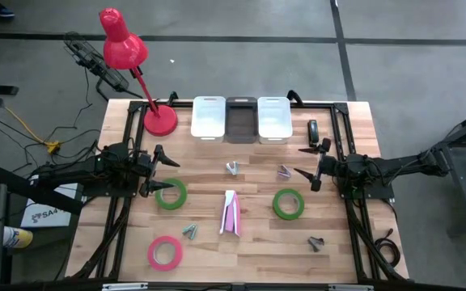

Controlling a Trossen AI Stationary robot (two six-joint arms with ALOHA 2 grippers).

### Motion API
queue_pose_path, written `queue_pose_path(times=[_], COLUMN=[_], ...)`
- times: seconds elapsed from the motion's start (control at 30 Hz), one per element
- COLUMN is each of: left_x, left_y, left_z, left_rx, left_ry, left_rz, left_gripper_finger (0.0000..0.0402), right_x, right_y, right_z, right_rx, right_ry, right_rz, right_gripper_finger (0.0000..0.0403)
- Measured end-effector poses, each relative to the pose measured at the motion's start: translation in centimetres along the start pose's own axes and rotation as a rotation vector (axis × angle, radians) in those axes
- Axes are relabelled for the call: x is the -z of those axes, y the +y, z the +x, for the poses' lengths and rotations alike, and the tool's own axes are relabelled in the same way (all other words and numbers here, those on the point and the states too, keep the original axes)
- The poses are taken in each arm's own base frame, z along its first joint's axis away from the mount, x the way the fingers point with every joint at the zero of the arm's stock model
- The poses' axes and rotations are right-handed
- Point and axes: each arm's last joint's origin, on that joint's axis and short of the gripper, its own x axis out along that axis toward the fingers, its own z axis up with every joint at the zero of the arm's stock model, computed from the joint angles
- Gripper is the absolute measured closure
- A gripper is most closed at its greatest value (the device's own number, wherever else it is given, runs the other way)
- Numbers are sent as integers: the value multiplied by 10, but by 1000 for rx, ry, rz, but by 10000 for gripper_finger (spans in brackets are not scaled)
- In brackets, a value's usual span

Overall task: Pick and place Stapler, Stapler remover, tape
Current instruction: Put the black stapler into the black bin

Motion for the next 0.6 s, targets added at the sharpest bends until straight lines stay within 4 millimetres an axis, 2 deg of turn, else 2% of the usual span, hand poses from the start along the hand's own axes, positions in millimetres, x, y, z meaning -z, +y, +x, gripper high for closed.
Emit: queue_pose_path(times=[0.43,0.6], left_x=[0,0], left_y=[0,0], left_z=[0,0], left_rx=[-3,-3], left_ry=[0,0], left_rz=[0,0], left_gripper_finger=[46,46], right_x=[0,0], right_y=[0,1], right_z=[0,0], right_rx=[0,-48], right_ry=[-1,-7], right_rz=[5,101], right_gripper_finger=[71,71])
